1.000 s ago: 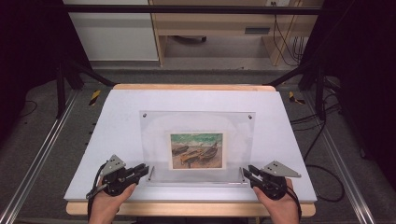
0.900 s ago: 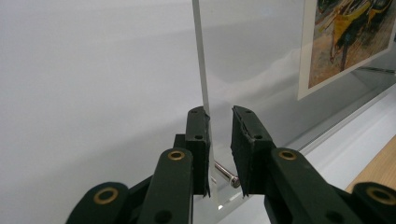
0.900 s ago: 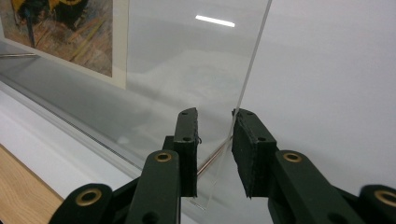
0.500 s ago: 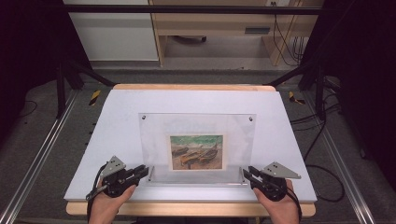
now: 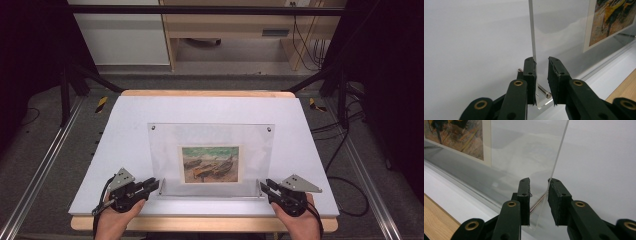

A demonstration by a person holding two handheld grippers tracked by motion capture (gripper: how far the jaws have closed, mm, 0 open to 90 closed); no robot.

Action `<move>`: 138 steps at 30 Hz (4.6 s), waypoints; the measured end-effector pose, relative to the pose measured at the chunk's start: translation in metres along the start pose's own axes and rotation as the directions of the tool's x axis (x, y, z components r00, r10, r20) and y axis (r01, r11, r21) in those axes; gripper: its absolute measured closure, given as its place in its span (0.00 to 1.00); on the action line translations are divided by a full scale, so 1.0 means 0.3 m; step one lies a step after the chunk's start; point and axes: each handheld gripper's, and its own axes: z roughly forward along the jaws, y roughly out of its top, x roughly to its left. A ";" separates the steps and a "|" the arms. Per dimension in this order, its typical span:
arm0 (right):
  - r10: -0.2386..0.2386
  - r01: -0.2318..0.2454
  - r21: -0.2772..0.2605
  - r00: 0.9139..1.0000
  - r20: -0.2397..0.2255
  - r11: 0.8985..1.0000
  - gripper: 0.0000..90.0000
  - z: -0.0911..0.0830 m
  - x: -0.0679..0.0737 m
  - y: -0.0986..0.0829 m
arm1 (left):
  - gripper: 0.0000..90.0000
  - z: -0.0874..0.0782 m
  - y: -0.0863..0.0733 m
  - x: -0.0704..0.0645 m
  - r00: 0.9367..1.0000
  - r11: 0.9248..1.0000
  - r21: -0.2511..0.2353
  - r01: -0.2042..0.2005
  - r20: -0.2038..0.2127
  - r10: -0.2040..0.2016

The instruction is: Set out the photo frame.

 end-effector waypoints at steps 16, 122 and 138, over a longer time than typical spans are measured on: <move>-0.007 0.007 0.002 1.000 0.003 1.000 0.80 -0.004 0.006 -0.006 | 0.84 -0.003 -0.004 -0.006 1.000 1.000 0.007 -0.008 -0.005 0.008; -0.027 0.027 0.036 1.000 -0.006 0.999 0.78 -0.016 0.022 -0.034 | 0.81 -0.013 -0.022 -0.040 0.996 0.995 0.069 -0.079 -0.031 0.081; -0.027 0.027 0.013 1.000 -0.011 1.000 0.68 -0.015 0.024 -0.028 | 0.78 -0.012 -0.021 -0.039 0.997 0.995 0.059 -0.077 -0.026 0.078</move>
